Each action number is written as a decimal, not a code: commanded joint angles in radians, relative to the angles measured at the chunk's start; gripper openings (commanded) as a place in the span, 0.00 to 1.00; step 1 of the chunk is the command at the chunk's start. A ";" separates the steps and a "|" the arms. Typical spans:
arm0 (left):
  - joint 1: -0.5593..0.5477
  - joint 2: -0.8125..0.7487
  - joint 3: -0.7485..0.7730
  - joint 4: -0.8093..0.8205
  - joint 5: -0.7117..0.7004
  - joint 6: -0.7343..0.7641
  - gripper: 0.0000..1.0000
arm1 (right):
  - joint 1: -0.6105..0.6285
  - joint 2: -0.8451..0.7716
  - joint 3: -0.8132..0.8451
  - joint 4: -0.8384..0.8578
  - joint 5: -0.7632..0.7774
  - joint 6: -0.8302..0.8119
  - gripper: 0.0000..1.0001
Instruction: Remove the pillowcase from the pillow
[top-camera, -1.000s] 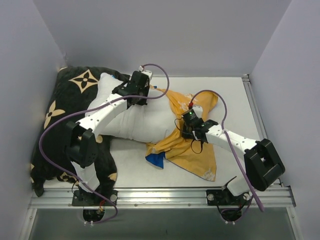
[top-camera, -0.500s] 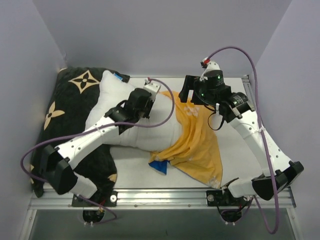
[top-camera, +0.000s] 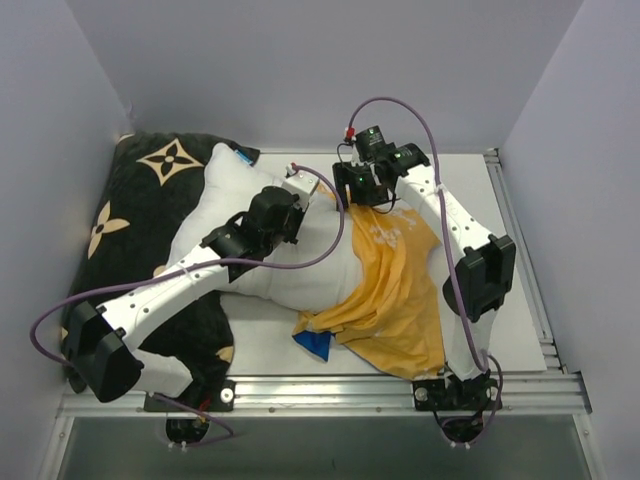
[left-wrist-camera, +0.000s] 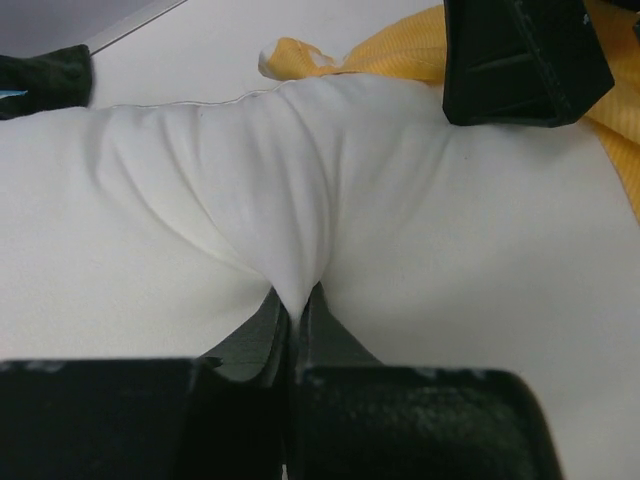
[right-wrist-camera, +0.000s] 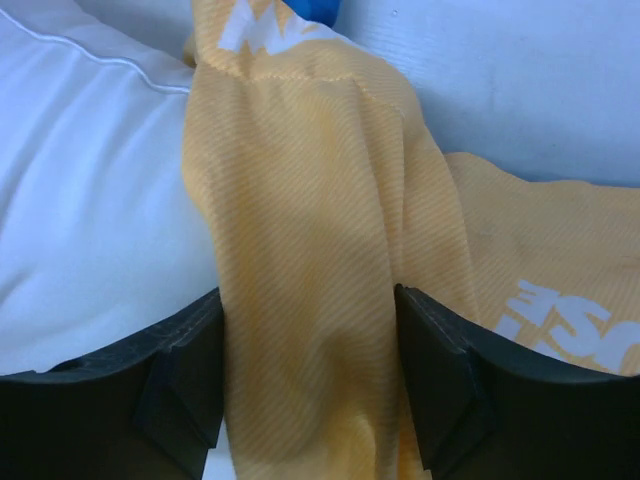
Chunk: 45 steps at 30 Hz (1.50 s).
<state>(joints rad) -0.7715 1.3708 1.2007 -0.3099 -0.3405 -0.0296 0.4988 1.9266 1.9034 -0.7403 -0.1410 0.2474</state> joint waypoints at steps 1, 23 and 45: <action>-0.006 -0.049 0.017 0.114 -0.026 0.019 0.00 | 0.003 -0.025 0.013 -0.079 -0.019 -0.025 0.59; -0.020 -0.372 0.106 0.032 -0.256 -0.003 0.00 | -0.465 -0.009 0.040 -0.039 0.190 0.216 0.00; -0.017 -0.475 0.115 0.051 -0.732 0.056 0.00 | -0.654 -0.058 -0.036 0.032 0.055 0.276 0.00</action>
<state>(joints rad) -0.8253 0.9722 1.2125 -0.3599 -0.7658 -0.0559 -0.0574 1.9030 1.8900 -0.8097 -0.3511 0.5648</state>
